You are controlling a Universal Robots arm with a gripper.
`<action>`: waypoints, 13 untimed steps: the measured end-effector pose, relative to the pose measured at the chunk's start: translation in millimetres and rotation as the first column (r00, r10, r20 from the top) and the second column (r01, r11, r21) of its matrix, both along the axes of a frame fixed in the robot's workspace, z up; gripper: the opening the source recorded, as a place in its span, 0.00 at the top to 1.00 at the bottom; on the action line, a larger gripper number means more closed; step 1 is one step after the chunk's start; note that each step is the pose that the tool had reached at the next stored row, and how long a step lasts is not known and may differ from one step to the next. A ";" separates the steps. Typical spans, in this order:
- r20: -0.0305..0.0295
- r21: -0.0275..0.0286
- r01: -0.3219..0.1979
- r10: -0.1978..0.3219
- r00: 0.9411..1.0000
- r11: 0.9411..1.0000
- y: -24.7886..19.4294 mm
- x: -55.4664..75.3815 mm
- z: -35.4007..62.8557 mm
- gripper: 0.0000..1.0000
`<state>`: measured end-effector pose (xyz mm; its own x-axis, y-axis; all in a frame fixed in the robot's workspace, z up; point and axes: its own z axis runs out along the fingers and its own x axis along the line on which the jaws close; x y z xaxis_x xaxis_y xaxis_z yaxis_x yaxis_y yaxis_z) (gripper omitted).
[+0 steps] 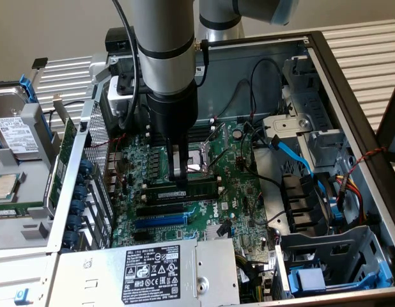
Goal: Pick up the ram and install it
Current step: 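Press down the ram until it locks into place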
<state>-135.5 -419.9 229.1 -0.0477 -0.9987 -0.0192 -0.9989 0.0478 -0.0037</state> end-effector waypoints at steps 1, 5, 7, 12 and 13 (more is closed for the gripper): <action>0.000 0.000 0.000 0.000 1.000 1.000 0.0 0.0 0.0 0.89; 0.000 0.000 0.000 0.000 1.000 1.000 -1.3 0.0 0.0 0.89; 0.000 0.000 0.000 0.000 1.000 1.000 -1.5 0.0 0.0 0.89; 0.000 0.000 0.000 0.000 1.000 1.000 -1.6 0.0 -0.1 0.89; 0.000 0.000 0.000 0.000 1.000 1.000 -1.6 0.0 -0.1 0.89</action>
